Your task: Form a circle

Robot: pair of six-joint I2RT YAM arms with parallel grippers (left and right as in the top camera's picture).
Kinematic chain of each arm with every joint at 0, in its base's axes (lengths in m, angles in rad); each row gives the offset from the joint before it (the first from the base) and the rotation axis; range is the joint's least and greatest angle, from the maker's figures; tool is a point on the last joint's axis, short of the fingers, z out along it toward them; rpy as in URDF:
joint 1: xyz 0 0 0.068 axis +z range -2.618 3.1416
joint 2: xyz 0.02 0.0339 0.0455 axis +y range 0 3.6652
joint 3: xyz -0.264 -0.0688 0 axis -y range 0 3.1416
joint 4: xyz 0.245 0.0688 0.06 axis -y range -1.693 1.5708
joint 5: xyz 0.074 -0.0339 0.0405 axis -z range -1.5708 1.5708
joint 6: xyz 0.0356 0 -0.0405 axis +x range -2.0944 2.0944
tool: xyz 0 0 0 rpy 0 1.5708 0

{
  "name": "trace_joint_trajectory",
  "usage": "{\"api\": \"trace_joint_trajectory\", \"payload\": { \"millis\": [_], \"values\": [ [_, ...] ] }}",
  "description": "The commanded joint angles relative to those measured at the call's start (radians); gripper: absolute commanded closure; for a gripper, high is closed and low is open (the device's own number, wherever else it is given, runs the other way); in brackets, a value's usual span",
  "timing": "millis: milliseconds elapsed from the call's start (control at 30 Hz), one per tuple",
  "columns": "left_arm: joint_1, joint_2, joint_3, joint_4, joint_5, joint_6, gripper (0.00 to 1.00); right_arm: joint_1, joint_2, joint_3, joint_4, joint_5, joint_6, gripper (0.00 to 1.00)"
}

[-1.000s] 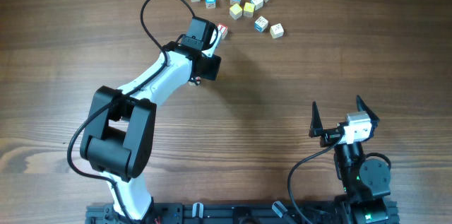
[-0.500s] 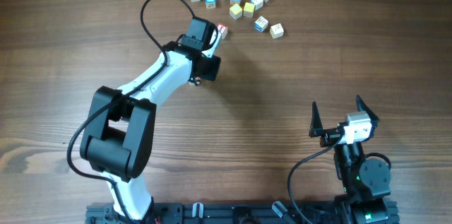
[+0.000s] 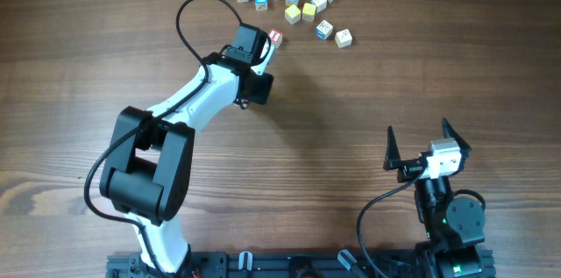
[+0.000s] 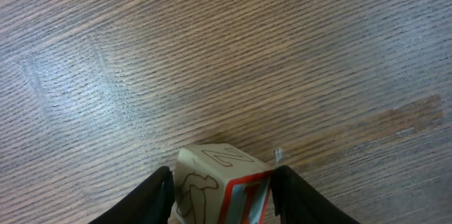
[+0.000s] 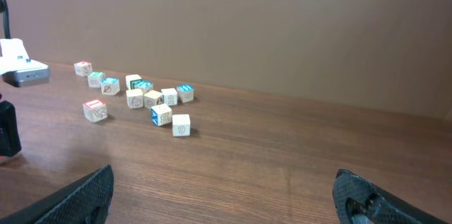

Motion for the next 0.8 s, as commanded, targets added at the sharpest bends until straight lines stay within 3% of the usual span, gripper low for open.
{"api": "trace_joint_trajectory", "payload": {
  "millis": [0, 133, 333, 533, 600, 667, 767],
  "values": [
    [0.002, 0.013, -0.008, 0.003, -0.015, 0.012, 0.53, -0.005, -0.005, -0.001, 0.005, -0.008, 0.004, 0.00],
    [0.002, 0.012, -0.008, 0.014, -0.014, 0.012, 0.53, -0.005, -0.005, -0.001, 0.005, -0.008, 0.004, 0.00],
    [0.002, 0.012, -0.008, 0.019, -0.014, 0.011, 0.33, -0.005, -0.005, -0.001, 0.005, -0.008, 0.004, 0.00],
    [0.002, 0.012, -0.008, 0.042, -0.015, 0.011, 0.31, -0.005, -0.005, -0.001, 0.005, -0.008, 0.005, 0.00],
    [0.002, 0.011, -0.006, 0.050, -0.015, 0.011, 0.35, -0.005, -0.005, -0.001, 0.005, -0.008, 0.004, 0.00],
    [0.003, 0.002, -0.002, 0.051, -0.020, 0.011, 0.51, -0.005, -0.005, -0.001, 0.005, -0.008, 0.005, 0.00],
    [0.003, -0.052, 0.017, 0.053, -0.034, 0.000, 0.53, -0.005, -0.005, -0.001, 0.005, -0.008, 0.004, 0.00]
  ]
}}
